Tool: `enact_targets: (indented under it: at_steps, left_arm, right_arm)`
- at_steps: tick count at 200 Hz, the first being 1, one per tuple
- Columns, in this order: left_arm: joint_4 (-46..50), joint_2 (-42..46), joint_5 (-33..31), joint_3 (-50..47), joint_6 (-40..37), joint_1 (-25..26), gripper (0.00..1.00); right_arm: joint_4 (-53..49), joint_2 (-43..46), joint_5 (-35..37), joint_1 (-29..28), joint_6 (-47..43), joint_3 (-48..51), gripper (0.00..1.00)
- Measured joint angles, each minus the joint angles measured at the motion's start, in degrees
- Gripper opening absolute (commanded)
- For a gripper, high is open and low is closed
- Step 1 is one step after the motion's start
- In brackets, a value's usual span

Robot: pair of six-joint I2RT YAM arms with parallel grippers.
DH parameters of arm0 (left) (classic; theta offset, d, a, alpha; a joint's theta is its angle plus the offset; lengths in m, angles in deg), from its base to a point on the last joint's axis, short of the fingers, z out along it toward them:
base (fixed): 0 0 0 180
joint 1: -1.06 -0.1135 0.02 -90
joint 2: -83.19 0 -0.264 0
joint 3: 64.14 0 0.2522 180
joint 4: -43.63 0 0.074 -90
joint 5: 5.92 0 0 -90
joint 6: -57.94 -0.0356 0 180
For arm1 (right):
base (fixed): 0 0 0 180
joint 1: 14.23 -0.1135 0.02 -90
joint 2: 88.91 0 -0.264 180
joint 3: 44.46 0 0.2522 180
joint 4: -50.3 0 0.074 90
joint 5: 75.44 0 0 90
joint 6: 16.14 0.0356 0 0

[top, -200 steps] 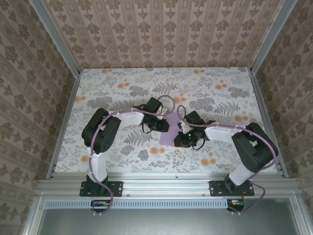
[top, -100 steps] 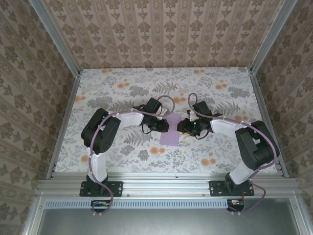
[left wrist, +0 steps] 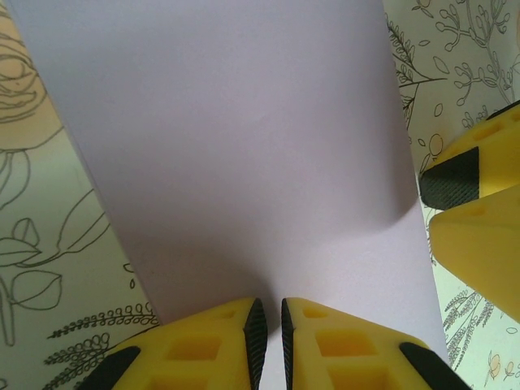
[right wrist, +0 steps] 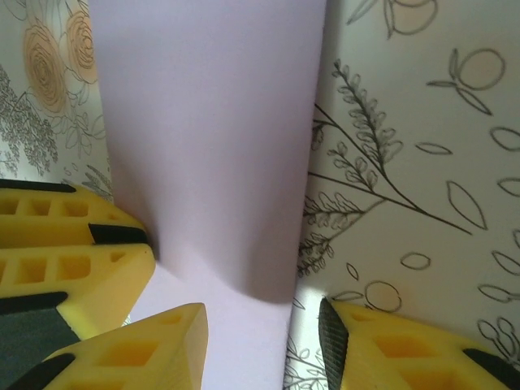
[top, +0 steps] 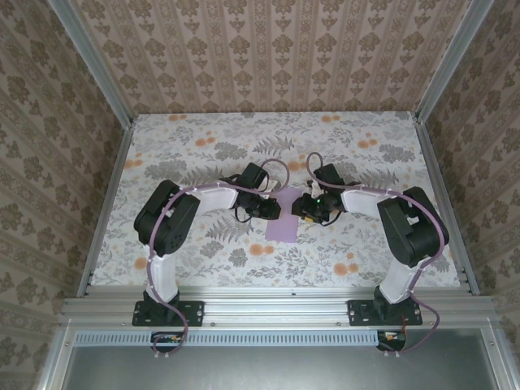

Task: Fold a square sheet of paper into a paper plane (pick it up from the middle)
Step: Pick up the paper from the center of the table.

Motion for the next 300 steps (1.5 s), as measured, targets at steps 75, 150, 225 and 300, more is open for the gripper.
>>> enact_targets:
  at_steps: [75, 150, 225, 300]
  left_arm:
    - [-0.68, 0.17, 0.15, -0.52, 0.00, -0.02, 0.19]
    - [-1.40, 0.39, 0.55, -1.07, 0.00, -0.17, 0.19]
    - [-0.42, 1.66, 0.94, -1.70, 0.11, -0.50, 0.22]
    - [8.33, 10.19, 0.57, -2.25, 2.38, -4.02, 0.49]
  right_arm:
    - [0.46, -1.53, 0.00, -1.90, 0.61, -1.81, 0.45]
    - [5.49, -1.86, -3.65, -3.43, 5.07, -1.11, 0.38]
    - [6.91, -1.66, -5.33, -3.23, 5.62, -0.59, 0.10]
    - [7.50, 3.41, -8.96, -2.03, 5.79, -0.39, 0.03]
